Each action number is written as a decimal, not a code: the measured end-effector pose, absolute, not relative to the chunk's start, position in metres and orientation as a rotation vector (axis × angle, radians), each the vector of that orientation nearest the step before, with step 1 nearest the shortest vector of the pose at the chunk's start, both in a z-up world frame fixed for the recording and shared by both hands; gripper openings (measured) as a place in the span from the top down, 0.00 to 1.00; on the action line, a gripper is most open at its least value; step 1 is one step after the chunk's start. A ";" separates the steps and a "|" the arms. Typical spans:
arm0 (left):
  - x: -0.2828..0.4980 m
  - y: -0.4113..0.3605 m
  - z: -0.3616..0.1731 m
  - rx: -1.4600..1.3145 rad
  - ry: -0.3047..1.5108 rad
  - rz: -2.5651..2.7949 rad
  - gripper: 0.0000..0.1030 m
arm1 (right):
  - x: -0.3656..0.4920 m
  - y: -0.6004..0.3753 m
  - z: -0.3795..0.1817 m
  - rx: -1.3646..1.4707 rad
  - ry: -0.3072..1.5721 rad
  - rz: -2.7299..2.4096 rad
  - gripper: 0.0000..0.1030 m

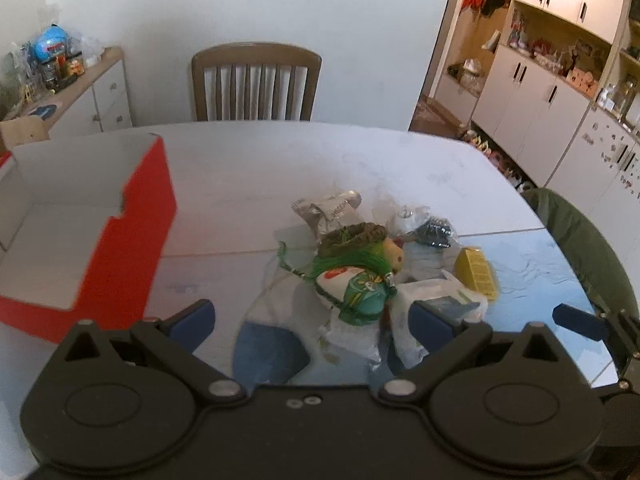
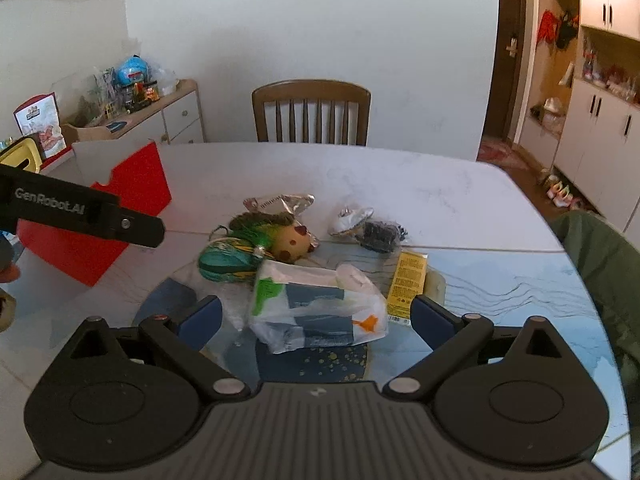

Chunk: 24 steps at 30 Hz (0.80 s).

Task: Organize objects
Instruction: 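Reach both tools to the pile, grasp green plush and white bag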

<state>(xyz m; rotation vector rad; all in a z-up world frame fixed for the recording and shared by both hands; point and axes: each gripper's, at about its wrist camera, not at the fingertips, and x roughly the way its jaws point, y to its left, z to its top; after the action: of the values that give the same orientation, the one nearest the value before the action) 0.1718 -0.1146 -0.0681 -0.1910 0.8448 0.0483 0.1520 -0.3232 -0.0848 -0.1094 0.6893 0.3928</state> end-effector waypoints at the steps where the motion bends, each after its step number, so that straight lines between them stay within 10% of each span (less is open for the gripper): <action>1: 0.177 -0.117 -0.071 -0.190 0.850 0.050 0.01 | 0.156 -0.324 -0.088 -0.111 0.693 0.390 0.02; 24: 0.252 -0.118 -0.128 -0.346 1.005 -0.010 0.18 | 0.214 -0.300 -0.149 -0.227 0.750 0.483 0.06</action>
<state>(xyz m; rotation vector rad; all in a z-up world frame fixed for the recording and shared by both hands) 0.2519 -0.1178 -0.1279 -0.3460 1.0054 -0.0097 0.2141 -0.3004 -0.1494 -0.2268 0.7500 0.4830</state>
